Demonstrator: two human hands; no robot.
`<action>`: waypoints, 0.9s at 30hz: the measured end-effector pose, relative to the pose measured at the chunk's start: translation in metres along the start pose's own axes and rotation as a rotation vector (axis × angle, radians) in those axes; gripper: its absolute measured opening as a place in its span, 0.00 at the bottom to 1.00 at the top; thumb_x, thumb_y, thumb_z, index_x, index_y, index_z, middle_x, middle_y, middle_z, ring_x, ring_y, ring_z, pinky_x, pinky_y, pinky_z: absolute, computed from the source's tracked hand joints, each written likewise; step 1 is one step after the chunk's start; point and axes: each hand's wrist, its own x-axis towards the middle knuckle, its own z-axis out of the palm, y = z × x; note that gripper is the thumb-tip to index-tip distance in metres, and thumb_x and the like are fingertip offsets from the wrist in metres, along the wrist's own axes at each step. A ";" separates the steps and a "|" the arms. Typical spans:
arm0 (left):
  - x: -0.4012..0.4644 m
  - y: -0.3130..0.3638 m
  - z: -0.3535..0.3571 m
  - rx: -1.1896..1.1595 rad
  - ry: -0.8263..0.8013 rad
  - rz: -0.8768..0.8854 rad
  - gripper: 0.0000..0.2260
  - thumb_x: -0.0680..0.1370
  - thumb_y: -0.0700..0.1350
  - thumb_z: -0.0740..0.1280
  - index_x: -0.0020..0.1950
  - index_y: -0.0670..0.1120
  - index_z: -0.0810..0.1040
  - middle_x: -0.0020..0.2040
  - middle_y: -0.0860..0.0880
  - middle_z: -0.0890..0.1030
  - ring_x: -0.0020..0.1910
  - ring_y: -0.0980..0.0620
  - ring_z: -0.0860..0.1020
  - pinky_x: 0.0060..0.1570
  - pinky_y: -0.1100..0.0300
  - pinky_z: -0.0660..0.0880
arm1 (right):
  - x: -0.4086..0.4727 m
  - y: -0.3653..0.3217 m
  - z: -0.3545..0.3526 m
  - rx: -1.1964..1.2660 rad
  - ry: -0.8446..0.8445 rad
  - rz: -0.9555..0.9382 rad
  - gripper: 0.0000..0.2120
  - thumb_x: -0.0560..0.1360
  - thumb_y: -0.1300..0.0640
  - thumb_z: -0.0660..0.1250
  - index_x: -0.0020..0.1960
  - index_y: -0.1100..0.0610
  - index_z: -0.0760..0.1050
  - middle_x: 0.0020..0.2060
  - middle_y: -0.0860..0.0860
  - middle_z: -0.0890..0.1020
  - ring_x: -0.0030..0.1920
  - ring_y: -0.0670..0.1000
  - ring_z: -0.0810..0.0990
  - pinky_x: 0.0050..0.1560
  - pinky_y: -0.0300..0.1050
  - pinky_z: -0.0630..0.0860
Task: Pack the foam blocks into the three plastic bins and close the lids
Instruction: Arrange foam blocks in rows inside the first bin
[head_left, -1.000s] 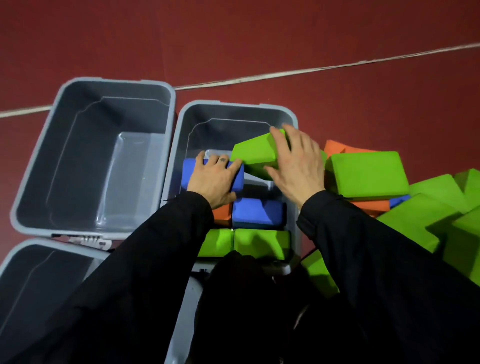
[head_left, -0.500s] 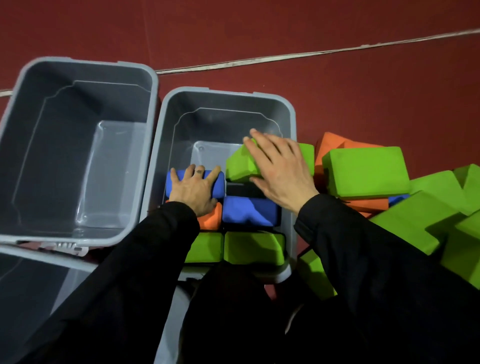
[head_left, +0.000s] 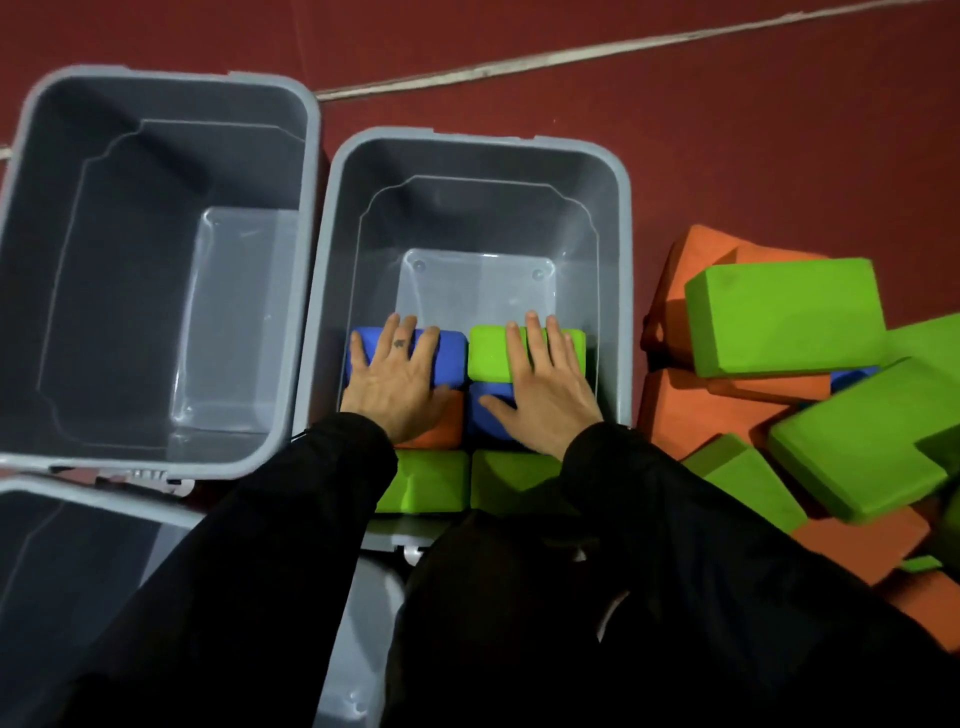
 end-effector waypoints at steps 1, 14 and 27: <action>-0.001 0.002 0.003 0.005 -0.015 -0.018 0.36 0.77 0.64 0.58 0.81 0.50 0.53 0.82 0.43 0.52 0.81 0.41 0.46 0.72 0.27 0.49 | -0.001 0.002 0.004 -0.035 -0.001 -0.021 0.48 0.75 0.31 0.59 0.82 0.61 0.53 0.81 0.64 0.54 0.80 0.68 0.51 0.79 0.65 0.53; -0.015 0.022 -0.021 -0.023 0.102 0.139 0.34 0.78 0.58 0.63 0.81 0.47 0.59 0.78 0.36 0.62 0.73 0.34 0.66 0.68 0.37 0.67 | -0.014 0.021 -0.050 0.043 -0.075 -0.099 0.30 0.77 0.43 0.65 0.77 0.53 0.67 0.81 0.58 0.56 0.81 0.60 0.51 0.80 0.58 0.52; -0.051 0.193 -0.121 0.058 0.091 0.531 0.13 0.79 0.51 0.58 0.56 0.50 0.80 0.55 0.45 0.81 0.52 0.37 0.80 0.48 0.46 0.78 | -0.158 0.134 -0.140 0.030 0.033 0.119 0.21 0.77 0.47 0.64 0.68 0.53 0.76 0.72 0.55 0.73 0.75 0.60 0.66 0.73 0.54 0.66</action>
